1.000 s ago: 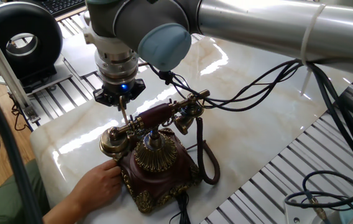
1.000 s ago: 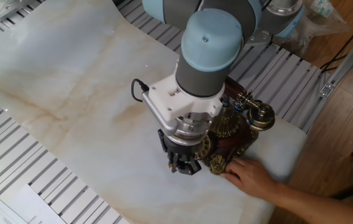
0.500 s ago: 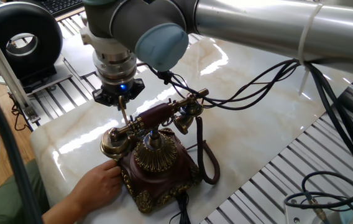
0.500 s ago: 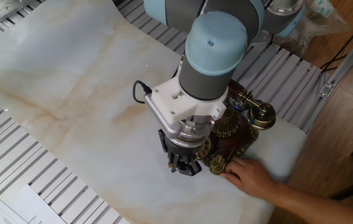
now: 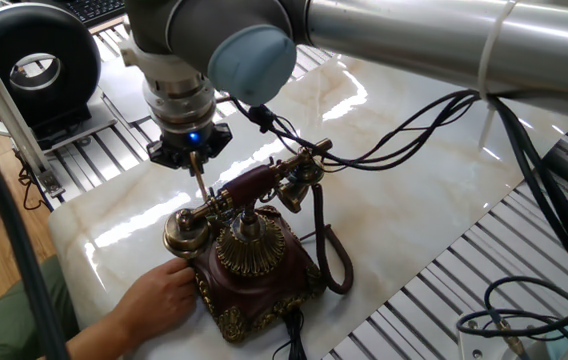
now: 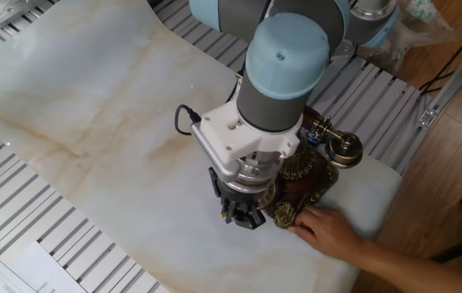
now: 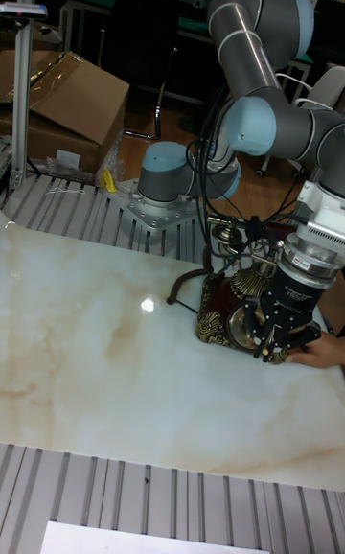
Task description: Dial a number on an old rotary phone
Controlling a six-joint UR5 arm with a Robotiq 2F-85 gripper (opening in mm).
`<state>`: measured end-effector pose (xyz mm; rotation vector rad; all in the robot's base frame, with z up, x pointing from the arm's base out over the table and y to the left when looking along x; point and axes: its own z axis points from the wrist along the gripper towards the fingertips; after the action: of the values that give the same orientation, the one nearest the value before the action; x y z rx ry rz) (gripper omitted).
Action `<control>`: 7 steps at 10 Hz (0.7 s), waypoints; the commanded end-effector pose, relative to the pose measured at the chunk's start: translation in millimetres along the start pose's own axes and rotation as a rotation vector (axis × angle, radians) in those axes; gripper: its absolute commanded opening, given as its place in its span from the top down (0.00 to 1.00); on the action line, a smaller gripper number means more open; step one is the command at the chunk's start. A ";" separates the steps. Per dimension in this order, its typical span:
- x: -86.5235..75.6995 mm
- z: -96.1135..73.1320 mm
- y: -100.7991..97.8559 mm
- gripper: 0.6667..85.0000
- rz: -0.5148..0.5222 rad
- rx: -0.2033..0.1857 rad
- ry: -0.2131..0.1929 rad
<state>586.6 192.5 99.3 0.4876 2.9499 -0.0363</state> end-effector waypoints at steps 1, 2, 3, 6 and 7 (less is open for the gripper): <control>0.5 -14.5 -3.2 0.99 -0.001 -0.011 0.027; 1.1 -19.0 -4.5 0.99 -0.003 -0.012 0.032; 0.5 -22.4 -10.1 0.99 -0.015 -0.011 0.041; -6.1 -25.8 -44.0 0.99 -0.089 -0.019 0.064; -13.2 -22.4 -63.5 0.99 -0.148 -0.025 0.064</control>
<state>578.2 160.0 120.1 0.3872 3.0100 -0.0263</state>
